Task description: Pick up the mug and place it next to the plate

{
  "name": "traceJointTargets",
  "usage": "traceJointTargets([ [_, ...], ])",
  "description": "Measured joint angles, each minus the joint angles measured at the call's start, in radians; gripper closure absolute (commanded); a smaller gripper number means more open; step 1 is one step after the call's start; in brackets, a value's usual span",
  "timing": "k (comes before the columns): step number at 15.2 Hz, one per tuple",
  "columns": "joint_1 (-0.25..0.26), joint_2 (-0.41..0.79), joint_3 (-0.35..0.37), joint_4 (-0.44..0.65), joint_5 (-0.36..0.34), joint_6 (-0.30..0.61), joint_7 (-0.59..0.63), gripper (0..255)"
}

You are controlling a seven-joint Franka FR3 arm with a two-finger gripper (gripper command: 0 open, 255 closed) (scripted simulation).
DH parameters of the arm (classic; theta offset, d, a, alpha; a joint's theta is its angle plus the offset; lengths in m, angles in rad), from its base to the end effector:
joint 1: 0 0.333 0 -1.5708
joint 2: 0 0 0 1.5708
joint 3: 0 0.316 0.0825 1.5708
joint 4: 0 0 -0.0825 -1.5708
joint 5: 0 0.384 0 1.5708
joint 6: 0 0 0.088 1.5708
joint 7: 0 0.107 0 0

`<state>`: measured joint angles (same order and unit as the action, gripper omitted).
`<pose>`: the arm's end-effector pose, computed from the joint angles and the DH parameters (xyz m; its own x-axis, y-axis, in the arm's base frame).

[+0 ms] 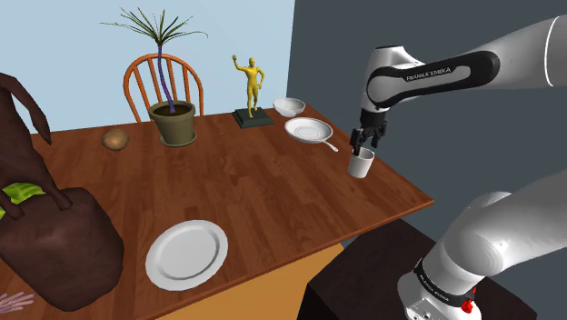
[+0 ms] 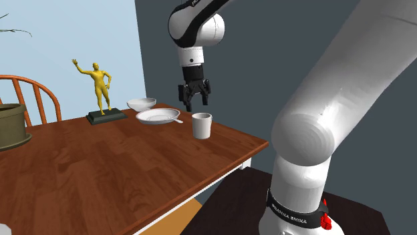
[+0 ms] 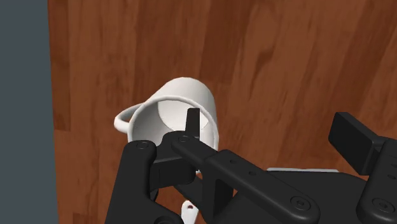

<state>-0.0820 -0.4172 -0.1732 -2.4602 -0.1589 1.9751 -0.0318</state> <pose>0.3924 -0.1143 0.4389 0.9872 -0.1402 -0.0755 -0.1351 -0.9884 0.0688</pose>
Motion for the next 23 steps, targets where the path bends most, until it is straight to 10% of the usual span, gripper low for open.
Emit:
traceJointTargets([
  [7, -0.009, 0.211, -0.068, 0.037, 0.029, 0.205, -0.082, 0],
  [19, -0.011, 0.270, -0.077, -0.001, 0.036, 0.303, -0.090, 0],
  [20, -0.011, 0.270, -0.077, -0.001, 0.036, 0.303, -0.090, 255],
  [23, -0.011, 0.270, -0.077, -0.001, 0.036, 0.303, -0.090, 255],
])
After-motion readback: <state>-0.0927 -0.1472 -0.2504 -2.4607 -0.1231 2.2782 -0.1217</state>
